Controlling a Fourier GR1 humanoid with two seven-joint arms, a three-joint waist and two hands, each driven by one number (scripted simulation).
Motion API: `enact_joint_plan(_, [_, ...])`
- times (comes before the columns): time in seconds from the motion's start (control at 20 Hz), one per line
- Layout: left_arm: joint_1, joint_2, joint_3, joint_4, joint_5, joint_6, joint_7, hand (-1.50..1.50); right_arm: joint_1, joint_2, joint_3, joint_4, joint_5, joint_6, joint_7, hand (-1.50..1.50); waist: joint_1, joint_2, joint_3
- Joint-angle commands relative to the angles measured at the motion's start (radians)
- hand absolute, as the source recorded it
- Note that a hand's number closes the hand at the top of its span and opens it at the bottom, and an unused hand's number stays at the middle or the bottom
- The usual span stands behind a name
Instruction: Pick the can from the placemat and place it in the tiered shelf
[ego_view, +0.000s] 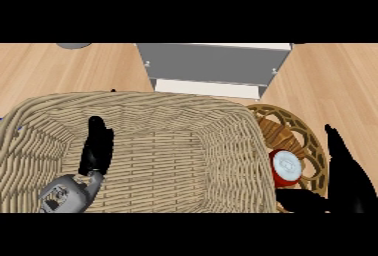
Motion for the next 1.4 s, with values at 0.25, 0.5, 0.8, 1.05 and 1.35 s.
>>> enact_joint_plan(0.25, [0.001, 0.03, 0.037, -0.005, -0.007, -0.154, -0.166, 0.0, -0.036, 0.143, 0.017, 0.077, 0.105, 0.101, 0.19, -1.5, -0.011, 0.001, 0.002])
enact_joint_plan(0.5, [0.031, -0.015, 0.033, 0.025, -0.019, -0.148, -0.203, 0.0, -0.084, 0.196, -0.042, 0.11, 0.121, 0.162, 0.182, -1.5, -0.015, 0.003, 0.001])
enact_joint_plan(0.8, [0.031, -0.029, 0.036, 0.032, -0.053, -0.156, -0.219, 0.0, -0.117, 0.261, -0.087, 0.163, 0.17, 0.216, 0.153, -1.5, -0.011, 0.0, 0.004])
enact_joint_plan(1.05, [0.094, 0.006, 0.096, 0.015, -0.004, -0.227, -0.262, 0.0, -0.045, 0.314, -0.091, 0.131, 0.212, 0.225, 0.121, -1.5, -0.009, -0.004, 0.004])
enact_joint_plan(1.35, [0.077, -0.021, 0.112, 0.041, -0.027, -0.247, -0.272, 0.0, -0.025, 0.358, -0.11, 0.199, 0.235, 0.209, 0.043, -1.5, -0.011, -0.002, 0.005])
